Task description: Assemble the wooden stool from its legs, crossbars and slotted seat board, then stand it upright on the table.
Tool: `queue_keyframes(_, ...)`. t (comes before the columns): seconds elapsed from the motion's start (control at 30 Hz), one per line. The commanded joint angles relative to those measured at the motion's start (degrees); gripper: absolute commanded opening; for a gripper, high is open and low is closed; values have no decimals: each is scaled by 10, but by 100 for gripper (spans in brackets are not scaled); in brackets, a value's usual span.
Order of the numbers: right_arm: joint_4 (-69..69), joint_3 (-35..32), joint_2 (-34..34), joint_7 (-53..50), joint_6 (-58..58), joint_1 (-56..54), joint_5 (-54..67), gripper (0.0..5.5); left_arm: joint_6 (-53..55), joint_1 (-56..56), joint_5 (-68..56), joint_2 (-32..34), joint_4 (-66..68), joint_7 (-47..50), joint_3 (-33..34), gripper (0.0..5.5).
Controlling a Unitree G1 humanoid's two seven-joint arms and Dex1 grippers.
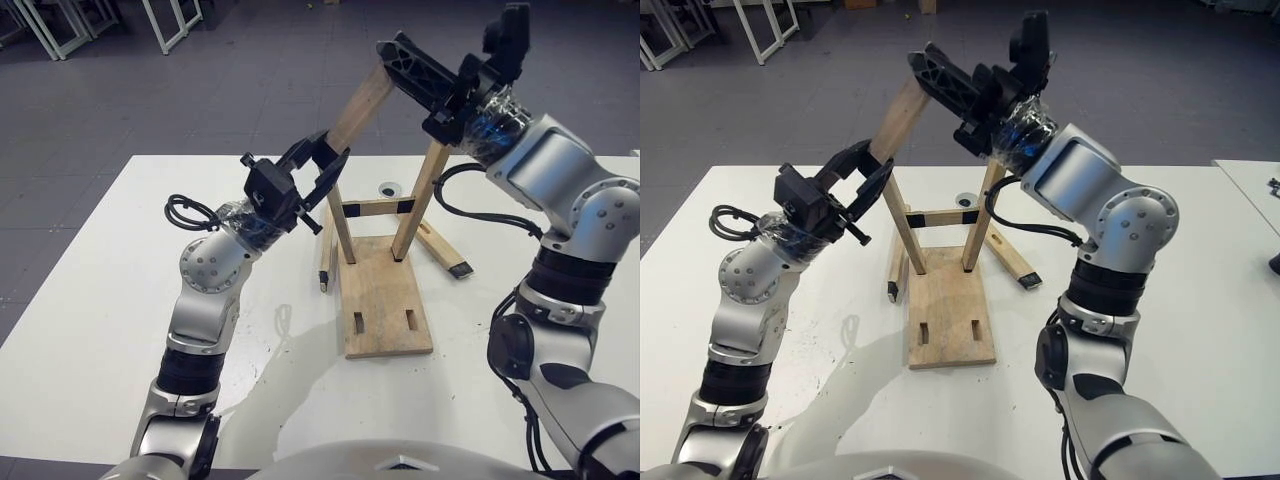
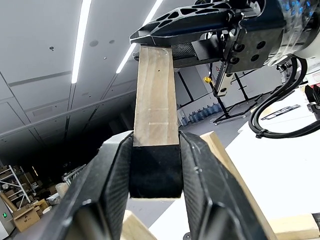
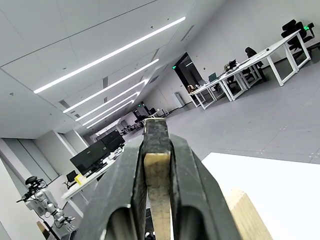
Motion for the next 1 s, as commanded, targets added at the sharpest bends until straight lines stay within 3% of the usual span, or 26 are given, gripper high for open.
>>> queue_keyframes(0.03,5,-16,-13,0,-32,-43,23,40,-5,-14,18,-1,25,15,10,199)
queue_keyframes(0.1,19,-26,-21,8,-86,-57,-24,40,-4,-12,30,1,43,22,12,231)
queue_keyframes(0.23,88,-29,-77,42,-231,-62,-202,40,-16,20,72,10,89,54,24,235)
queue_keyframes(0.33,154,32,-147,115,-296,-10,-356,40,-25,37,105,6,106,103,47,235)
queue_keyframes(0.47,194,119,-193,217,-293,65,-461,40,-40,50,110,10,128,120,64,235)
queue_keyframes(0.7,328,172,-145,318,-354,87,-550,40,-49,64,105,4,144,117,59,235)
queue_keyframes(1.0,440,165,-105,348,-414,85,-615,40,-44,71,100,0,148,112,55,235)
